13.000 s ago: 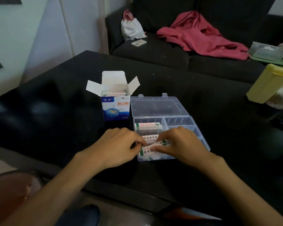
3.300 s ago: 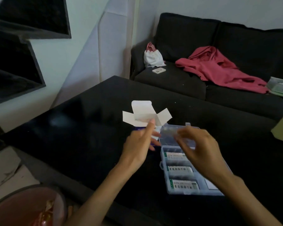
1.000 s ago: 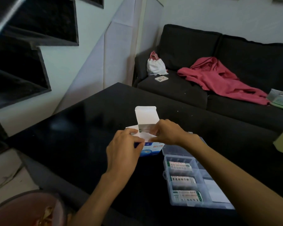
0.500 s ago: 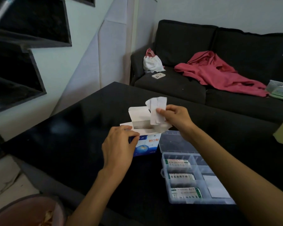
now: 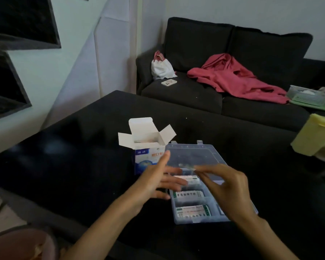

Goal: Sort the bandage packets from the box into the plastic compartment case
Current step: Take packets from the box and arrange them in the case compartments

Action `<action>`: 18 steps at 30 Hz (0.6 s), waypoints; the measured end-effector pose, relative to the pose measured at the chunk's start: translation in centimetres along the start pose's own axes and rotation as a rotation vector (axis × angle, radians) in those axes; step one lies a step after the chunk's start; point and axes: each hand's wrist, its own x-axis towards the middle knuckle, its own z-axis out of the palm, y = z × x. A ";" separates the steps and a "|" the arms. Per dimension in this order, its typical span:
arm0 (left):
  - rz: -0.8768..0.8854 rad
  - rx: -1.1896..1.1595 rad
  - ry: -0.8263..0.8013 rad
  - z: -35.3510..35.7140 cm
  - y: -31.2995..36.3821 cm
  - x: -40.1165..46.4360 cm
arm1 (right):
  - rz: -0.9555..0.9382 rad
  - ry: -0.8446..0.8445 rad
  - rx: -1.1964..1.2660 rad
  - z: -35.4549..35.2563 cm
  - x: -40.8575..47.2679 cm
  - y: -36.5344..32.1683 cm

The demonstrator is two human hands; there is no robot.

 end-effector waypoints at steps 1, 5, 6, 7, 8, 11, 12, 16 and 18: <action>-0.063 -0.028 -0.079 0.2 0.0 -0.1 | -0.116 -0.022 -0.129 0.2 0.0 0.4; 0.011 -0.068 -0.129 0.7 -0.7 0.3 | -0.318 -0.063 -0.398 0.3 0.0 0.8; 0.020 -0.072 -0.109 0.8 -0.8 0.5 | -0.334 -0.076 -0.413 0.3 0.0 0.7; 0.025 -0.077 -0.081 0.8 -0.9 0.5 | -0.347 -0.093 -0.416 0.3 0.0 0.7; 0.031 -0.067 -0.053 0.9 -1.0 0.7 | -0.351 -0.116 -0.407 0.3 0.1 0.7; 0.046 -0.001 -0.005 1.0 -1.3 1.0 | -0.268 -0.244 -0.384 0.4 0.1 1.4; 0.050 0.019 0.003 0.9 -1.4 1.2 | -0.233 -0.284 -0.383 0.5 0.0 1.6; 0.053 0.022 0.036 0.2 -1.3 1.5 | 0.125 -0.296 -0.006 -0.3 -0.4 1.9; 0.038 0.007 0.023 0.3 -1.2 1.6 | 0.274 -0.259 0.110 -0.4 -0.3 2.1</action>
